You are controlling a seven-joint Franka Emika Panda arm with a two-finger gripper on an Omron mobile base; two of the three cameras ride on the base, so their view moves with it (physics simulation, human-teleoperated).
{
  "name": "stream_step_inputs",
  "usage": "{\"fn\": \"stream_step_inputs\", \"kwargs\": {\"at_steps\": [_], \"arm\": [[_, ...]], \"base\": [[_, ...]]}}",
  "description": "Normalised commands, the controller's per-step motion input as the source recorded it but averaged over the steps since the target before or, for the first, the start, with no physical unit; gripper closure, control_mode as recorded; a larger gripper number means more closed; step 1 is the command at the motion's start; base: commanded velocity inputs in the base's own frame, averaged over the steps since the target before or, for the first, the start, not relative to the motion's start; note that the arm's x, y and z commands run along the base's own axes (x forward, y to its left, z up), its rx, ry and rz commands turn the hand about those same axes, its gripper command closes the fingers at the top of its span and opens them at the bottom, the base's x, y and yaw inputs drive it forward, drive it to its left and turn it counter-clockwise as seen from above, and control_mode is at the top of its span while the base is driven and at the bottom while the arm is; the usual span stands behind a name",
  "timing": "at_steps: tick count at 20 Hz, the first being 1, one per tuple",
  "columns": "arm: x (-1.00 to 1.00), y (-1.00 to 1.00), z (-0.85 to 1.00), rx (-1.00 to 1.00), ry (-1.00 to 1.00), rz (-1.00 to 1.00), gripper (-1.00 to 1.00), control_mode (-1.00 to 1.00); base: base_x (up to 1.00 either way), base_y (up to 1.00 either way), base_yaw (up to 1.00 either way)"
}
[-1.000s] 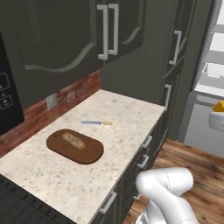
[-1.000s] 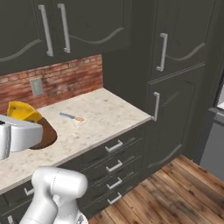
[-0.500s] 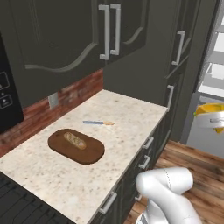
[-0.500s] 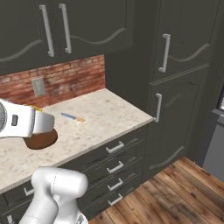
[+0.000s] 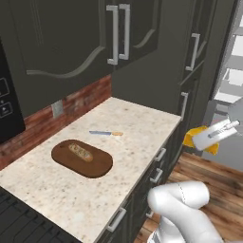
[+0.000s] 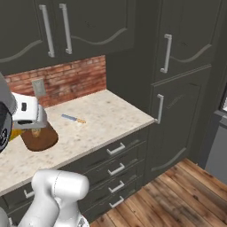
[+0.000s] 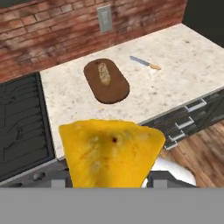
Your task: Retrieve the sausage and cheese from the fridge and place them on the cutting board on the counter.
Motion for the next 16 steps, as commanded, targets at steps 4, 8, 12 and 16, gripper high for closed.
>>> {"fn": "stream_step_inputs", "kwargs": {"at_steps": [4,8,12,16], "arm": [[0.30,0.66,-0.63,-0.02,0.02,0.20,1.00,-1.00],[0.38,0.41,-0.47,0.00,-0.07,0.12,1.00,-1.00],[0.40,0.22,-0.14,0.00,-0.09,0.06,1.00,-1.00],[0.48,0.23,-0.03,0.00,0.01,0.00,1.00,-1.00]], "base": [[0.00,0.00,0.00],[0.00,0.00,0.00],[0.00,0.00,0.00],[0.00,0.00,0.00]]}}
